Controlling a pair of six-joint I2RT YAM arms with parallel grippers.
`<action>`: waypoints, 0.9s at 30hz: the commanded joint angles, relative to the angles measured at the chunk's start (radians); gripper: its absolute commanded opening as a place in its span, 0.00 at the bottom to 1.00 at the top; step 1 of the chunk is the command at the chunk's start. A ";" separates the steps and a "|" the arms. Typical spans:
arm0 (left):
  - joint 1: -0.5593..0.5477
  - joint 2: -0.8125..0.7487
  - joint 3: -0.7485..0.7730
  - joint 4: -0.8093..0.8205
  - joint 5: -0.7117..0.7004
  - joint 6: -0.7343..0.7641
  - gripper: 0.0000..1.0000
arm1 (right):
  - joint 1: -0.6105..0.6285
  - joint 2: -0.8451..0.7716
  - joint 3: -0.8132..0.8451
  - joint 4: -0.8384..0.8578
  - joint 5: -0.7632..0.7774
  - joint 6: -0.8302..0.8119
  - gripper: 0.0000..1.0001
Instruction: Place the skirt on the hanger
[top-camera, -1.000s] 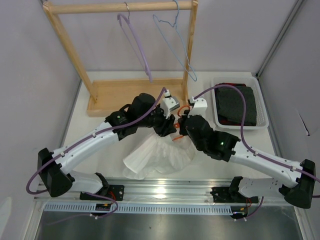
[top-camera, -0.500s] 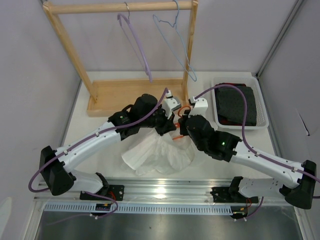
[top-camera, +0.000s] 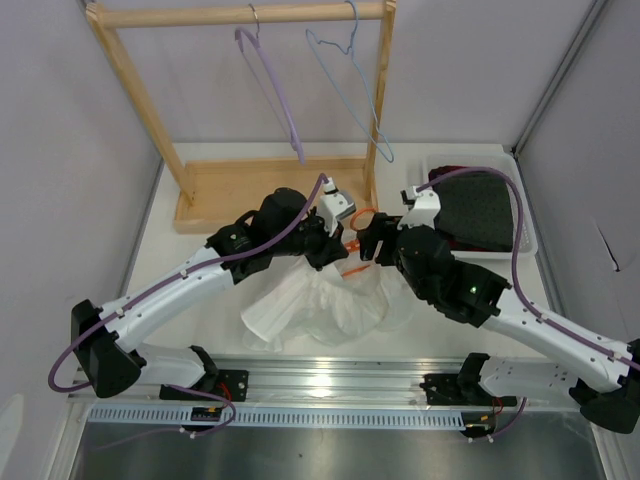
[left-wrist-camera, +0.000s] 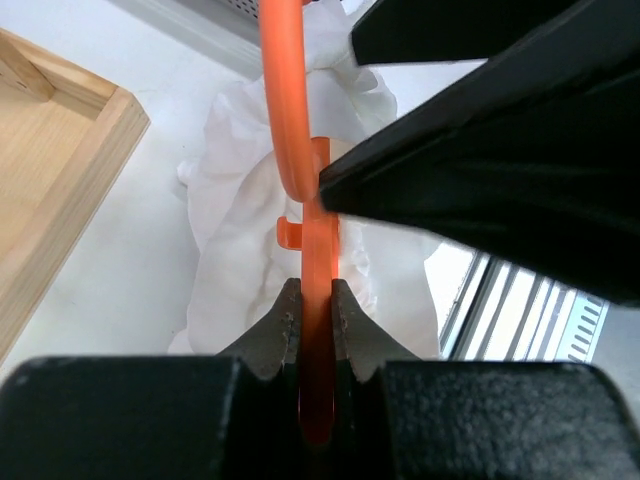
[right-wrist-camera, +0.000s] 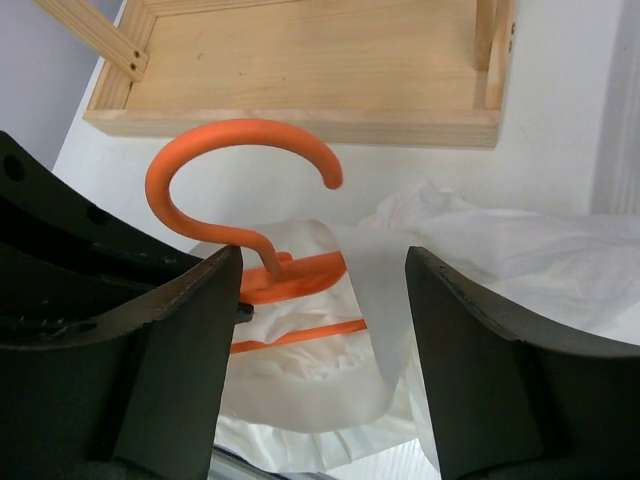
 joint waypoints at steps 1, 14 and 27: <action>0.007 -0.041 -0.008 -0.047 0.002 -0.043 0.00 | -0.038 -0.065 0.038 0.027 0.083 0.028 0.69; 0.050 -0.074 -0.011 -0.069 0.037 -0.075 0.00 | -0.109 -0.151 -0.066 0.009 0.002 0.030 0.59; 0.051 -0.093 0.007 -0.081 0.060 -0.083 0.00 | -0.109 -0.049 -0.103 0.012 -0.125 0.039 0.66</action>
